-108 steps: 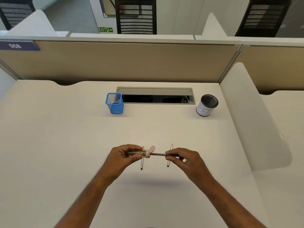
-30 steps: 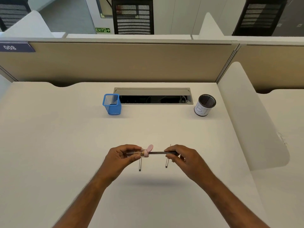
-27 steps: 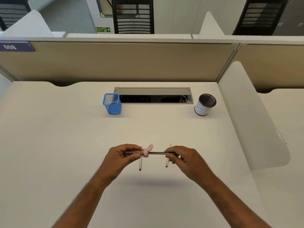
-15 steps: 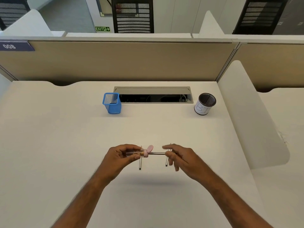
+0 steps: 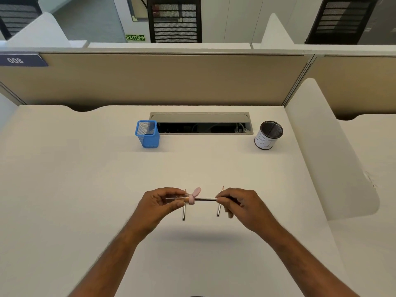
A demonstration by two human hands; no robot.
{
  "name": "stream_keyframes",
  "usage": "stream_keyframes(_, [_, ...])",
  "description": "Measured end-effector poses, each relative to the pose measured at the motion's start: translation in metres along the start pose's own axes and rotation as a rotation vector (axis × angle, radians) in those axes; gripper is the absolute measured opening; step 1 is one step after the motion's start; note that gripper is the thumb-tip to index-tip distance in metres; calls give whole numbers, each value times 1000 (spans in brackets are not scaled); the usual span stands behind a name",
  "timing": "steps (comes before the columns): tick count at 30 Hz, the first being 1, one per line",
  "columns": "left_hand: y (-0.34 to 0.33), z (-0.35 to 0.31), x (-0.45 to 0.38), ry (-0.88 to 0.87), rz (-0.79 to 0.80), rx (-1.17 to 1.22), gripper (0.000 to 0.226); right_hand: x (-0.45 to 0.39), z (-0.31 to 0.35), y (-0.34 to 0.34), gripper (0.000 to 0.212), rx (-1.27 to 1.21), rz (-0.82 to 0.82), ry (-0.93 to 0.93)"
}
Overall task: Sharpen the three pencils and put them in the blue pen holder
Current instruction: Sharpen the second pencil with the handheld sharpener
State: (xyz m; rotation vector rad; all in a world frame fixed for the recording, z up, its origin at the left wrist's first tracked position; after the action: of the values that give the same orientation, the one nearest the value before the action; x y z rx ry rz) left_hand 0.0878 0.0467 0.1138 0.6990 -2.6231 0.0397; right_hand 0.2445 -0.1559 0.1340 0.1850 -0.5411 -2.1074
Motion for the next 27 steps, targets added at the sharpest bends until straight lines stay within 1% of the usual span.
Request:
stream_keyframes(2, [-4,0,1,-9,17,-31,22,-2,-7,0,31,-19,22,-78])
stream_keyframes(4, [-5,0,1,-17,16,-46,23,-1,-10,-5,38,-55,50,-116])
stream_keyframes(7, [-5,0,0,-7,9,-26,27,-1,-11,-8,38,-123,62,-133])
stream_keyframes(9, [-3,2,0,-2,5,-11,26,-1,-8,-7,31,-127,69,-119])
stream_keyframes(11, [-1,2,0,-4,-11,-3,24,-2,-7,-5,21,-55,99,-85])
stream_keyframes(13, [1,1,-1,-9,-22,12,23,-1,-6,-2,25,11,114,-74])
stream_keyframes(15, [1,0,-1,-11,-19,25,23,-1,-2,0,27,33,97,-50])
stream_keyframes(18, [0,0,-2,-13,-14,19,23,0,1,2,15,61,51,-5])
stream_keyframes(22, [-2,2,-3,3,-1,29,23,3,1,1,7,48,-9,-1])
stream_keyframes(24, [-2,1,-3,5,1,28,22,4,1,0,10,17,-15,-6])
stream_keyframes(27, [-4,0,-2,-9,14,-31,22,3,-5,-6,30,-74,44,-110])
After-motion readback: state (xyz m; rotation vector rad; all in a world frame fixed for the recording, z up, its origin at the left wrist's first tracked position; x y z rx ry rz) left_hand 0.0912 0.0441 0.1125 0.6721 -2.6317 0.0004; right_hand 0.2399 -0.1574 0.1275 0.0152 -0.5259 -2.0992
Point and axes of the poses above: each hand's wrist, its own x-axis away from the middle knuckle, its own y-axis out of the back of the hand, z = x × y, the point moved 8 cm from there along -x, towards the middle knuckle, and after that the axes turned 5 degrees about y, right-handed, at the moved point
